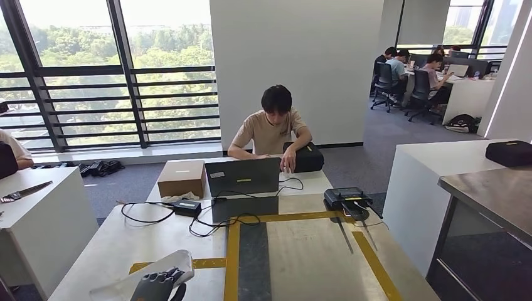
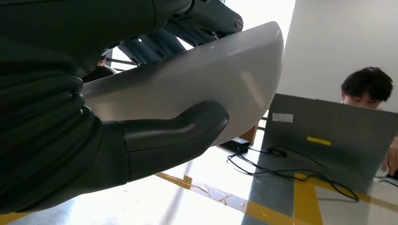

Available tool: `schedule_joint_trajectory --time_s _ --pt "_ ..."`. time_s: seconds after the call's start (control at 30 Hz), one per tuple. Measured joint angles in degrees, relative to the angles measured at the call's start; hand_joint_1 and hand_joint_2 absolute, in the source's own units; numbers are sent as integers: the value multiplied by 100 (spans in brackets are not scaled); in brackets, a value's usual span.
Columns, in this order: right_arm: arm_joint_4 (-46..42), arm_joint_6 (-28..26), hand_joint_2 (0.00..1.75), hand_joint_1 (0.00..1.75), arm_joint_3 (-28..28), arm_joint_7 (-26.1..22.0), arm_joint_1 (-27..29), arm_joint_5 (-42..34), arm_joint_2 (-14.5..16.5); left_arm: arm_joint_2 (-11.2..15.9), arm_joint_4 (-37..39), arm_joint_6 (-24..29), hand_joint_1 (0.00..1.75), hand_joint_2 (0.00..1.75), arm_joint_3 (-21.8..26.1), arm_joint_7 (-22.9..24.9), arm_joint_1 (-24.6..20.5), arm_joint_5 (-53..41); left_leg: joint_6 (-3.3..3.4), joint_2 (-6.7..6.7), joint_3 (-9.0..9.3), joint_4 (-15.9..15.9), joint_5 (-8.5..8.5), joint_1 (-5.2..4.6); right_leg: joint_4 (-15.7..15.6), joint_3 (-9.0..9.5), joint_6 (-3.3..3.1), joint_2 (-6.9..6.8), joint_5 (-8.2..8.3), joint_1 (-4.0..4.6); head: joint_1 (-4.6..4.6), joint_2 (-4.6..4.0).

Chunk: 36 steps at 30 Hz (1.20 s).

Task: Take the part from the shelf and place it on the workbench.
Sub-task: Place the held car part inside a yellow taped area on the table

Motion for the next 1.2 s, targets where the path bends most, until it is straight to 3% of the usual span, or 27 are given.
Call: schedule_joint_trajectory --time_s 0.07,0.17,0.3,1.1,1.2 --pt "0 1 0 0 0 0 12 -1 0 -105 122 97 0 175 -167 5 40 -128 3 0 -1 0 -2 0 -1 0 1 0 -1 0 0 0" --pt "0 1 0 0 0 0 26 -1 0 -229 246 250 0 175 -392 66 130 -312 5 0 -2 0 -4 0 -2 0 4 -1 -3 0 0 0" --pt "0 1 0 0 0 0 29 -8 1 -355 335 97 0 0 -549 148 272 -158 5 -1 -2 0 -4 0 -2 0 8 -2 -6 2 0 0" --pt "0 -1 0 0 0 0 46 -43 2 -439 313 -26 0 0 -560 202 454 313 6 -4 -3 -1 -4 1 -1 3 8 -6 -6 4 0 0" --pt "0 -7 0 0 -1 0 59 -55 9 -370 73 254 0 0 -559 195 575 534 87 -5 15 -36 10 -25 -73 32 70 -4 31 -16 -3 0"
